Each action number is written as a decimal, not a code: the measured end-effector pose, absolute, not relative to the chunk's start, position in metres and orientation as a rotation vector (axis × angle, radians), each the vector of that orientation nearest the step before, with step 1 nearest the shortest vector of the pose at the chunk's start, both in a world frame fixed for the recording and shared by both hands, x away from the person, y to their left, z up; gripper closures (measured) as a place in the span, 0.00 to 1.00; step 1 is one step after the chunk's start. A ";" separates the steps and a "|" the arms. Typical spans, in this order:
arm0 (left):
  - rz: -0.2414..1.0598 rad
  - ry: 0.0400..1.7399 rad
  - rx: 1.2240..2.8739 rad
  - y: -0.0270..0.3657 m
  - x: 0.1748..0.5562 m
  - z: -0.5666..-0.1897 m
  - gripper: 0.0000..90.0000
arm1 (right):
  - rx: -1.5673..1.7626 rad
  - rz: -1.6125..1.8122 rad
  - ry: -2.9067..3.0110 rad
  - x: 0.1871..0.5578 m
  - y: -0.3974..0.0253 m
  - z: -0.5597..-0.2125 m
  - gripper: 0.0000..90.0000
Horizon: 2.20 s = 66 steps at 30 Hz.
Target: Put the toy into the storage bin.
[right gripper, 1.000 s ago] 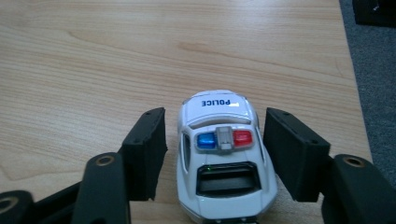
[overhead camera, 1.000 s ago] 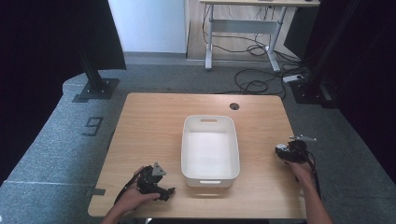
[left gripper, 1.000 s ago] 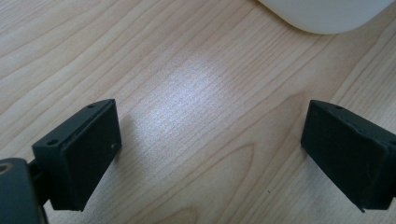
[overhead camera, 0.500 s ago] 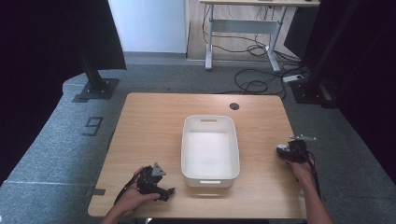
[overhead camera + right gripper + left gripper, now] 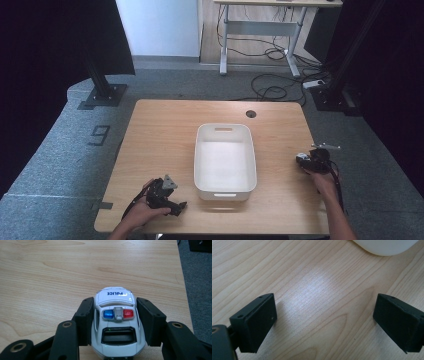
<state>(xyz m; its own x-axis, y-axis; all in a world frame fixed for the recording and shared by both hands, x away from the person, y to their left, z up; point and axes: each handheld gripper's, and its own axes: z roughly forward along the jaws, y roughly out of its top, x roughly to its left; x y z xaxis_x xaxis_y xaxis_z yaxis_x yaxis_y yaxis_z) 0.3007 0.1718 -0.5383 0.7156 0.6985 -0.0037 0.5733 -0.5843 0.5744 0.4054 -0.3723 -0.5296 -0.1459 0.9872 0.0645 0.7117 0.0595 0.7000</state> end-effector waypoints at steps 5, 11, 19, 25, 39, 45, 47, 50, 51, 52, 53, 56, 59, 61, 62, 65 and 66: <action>0.301 0.965 2.369 0.172 0.301 -0.538 0.06 | 1.702 0.861 1.896 0.403 -0.373 -0.526 0.56; 0.300 0.965 2.369 0.172 0.301 -0.538 0.06 | 1.710 0.907 1.884 0.400 -0.372 -0.520 0.56; 0.298 0.967 2.374 0.171 0.301 -0.538 0.06 | 1.672 0.920 1.886 0.395 -0.366 -0.512 0.56; 0.295 0.959 2.380 0.170 0.303 -0.538 0.05 | 1.656 0.939 1.886 0.389 -0.364 -0.507 0.56; 0.293 0.957 2.381 0.170 0.303 -0.538 0.05 | 1.621 1.019 1.869 0.380 -0.361 -0.491 0.56; 0.293 0.956 2.381 0.170 0.303 -0.538 0.05 | 1.600 1.044 1.860 0.375 -0.358 -0.482 0.56; 0.292 0.956 2.381 0.169 0.303 -0.538 0.05 | 1.597 1.054 1.856 0.374 -0.357 -0.480 0.56; 0.292 0.952 2.383 0.169 0.303 -0.538 0.05 | 1.599 1.057 1.851 0.373 -0.357 -0.478 0.56; 0.292 0.953 2.382 0.169 0.303 -0.538 0.05 | 1.598 1.058 1.851 0.372 -0.356 -0.477 0.56; 0.292 0.951 2.383 0.169 0.303 -0.538 0.05 | 1.595 1.058 1.850 0.372 -0.356 -0.476 0.56; 0.292 0.951 2.383 0.169 0.303 -0.538 0.05 | 1.594 1.059 1.849 0.371 -0.356 -0.475 0.56; 0.292 0.953 2.382 0.169 0.303 -0.538 0.05 | 1.588 1.060 1.852 0.370 -0.354 -0.474 0.56; 0.291 0.951 2.383 0.169 0.303 -0.538 0.05 | 1.583 1.067 1.851 0.370 -0.353 -0.472 0.56; 0.291 0.950 2.384 0.169 0.303 -0.538 0.05 | 1.573 1.072 1.853 0.369 -0.351 -0.470 0.56; 0.291 0.950 2.384 0.169 0.303 -0.538 0.05 | 1.569 1.076 1.854 0.368 -0.351 -0.469 0.56; 0.291 0.949 2.385 0.169 0.303 -0.538 0.05 | 1.561 1.084 1.853 0.367 -0.349 -0.467 0.56; 0.291 0.949 2.385 0.169 0.303 -0.538 0.05 | 1.561 1.084 1.853 0.367 -0.349 -0.467 0.56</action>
<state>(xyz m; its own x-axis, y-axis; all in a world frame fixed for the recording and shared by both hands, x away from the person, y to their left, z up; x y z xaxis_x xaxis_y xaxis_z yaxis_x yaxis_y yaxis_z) 0.3035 0.1692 -0.5378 0.7272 0.6864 -0.0022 0.5669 -0.5988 0.5657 0.3672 -0.3488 -0.4666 -0.2323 0.9645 0.1257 0.5821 0.0343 0.8124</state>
